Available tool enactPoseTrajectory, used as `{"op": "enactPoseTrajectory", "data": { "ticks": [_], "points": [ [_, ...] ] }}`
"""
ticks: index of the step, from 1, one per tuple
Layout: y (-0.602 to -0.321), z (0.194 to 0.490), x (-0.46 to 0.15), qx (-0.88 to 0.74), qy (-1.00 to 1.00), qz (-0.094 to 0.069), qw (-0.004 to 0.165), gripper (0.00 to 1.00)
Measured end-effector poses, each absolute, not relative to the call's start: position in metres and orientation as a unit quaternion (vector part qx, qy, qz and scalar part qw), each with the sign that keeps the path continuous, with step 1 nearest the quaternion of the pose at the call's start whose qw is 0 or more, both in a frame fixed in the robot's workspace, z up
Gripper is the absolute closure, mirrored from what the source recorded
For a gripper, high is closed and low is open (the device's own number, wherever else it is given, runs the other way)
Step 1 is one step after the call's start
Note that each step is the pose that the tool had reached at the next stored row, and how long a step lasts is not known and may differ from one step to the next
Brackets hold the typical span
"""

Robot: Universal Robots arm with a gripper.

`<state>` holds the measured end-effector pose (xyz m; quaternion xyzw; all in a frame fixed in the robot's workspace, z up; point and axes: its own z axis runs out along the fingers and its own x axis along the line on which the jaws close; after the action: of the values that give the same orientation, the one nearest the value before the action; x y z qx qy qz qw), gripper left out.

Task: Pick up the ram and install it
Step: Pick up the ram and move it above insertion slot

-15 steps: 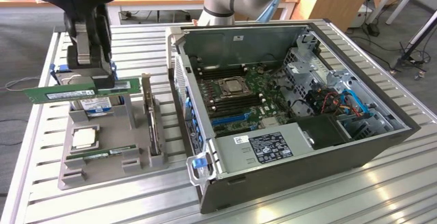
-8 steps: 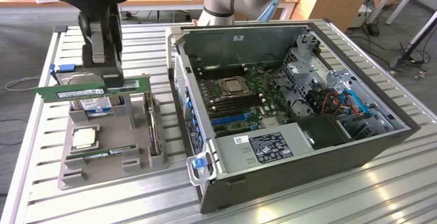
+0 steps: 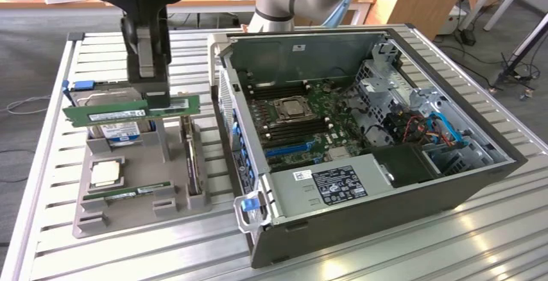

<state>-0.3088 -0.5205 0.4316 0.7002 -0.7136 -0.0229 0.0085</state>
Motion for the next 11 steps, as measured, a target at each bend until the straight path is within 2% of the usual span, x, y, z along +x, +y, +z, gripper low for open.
{"op": "enactPoseTrajectory", "data": {
  "ticks": [11],
  "points": [
    [-0.52, 0.432, -0.282, 0.701, -0.713, -0.023, 0.009, 0.88]
  ]
}}
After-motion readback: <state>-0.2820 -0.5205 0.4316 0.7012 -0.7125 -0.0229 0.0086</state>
